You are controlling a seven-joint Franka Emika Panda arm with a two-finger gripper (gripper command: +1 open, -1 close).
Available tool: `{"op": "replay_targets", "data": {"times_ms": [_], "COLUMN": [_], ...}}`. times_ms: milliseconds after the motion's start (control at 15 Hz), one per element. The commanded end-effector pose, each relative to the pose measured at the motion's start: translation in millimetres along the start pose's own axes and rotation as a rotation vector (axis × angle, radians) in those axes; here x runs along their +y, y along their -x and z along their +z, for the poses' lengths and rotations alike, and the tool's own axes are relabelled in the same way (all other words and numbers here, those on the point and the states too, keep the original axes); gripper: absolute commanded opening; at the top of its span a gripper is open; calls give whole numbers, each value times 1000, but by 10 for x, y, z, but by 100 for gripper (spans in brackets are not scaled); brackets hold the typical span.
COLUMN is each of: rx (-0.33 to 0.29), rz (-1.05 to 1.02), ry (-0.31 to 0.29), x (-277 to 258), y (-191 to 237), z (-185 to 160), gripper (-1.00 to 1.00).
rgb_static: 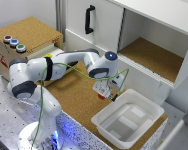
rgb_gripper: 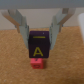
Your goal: Place the purple object on the table
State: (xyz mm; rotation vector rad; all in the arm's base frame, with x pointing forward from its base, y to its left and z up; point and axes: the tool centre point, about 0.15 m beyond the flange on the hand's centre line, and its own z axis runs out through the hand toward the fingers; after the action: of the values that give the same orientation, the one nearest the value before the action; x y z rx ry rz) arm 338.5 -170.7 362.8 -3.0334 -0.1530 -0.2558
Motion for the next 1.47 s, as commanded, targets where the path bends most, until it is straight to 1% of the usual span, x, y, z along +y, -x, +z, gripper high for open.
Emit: {"op": "replay_targets", "data": {"times_ms": [0,67,200,467,533,733,800,867,1133,1333,1400], "rx": [55,48,46,50,41,40,57,46,14,-4,1], "rz": [23,37,73,81,62,41,22,14,39,39,42], "ry": [175,186,183,151,142,120,109,114,86,73,60], "x": [-787,-802,-807,-946,-1007,-1010,-1007,-997,-963,-1016,-1047], "y": [-133,-108,-71,-87,-129,-269,-323,-369,-511,-567,-595], "z": [869,1029,1176,1361,1417,1506,1516,1560,1690,1763,1771], "gripper": [-100,-100,-100,-100,-100,-100,-100,-100,-100,-100,-100]}}
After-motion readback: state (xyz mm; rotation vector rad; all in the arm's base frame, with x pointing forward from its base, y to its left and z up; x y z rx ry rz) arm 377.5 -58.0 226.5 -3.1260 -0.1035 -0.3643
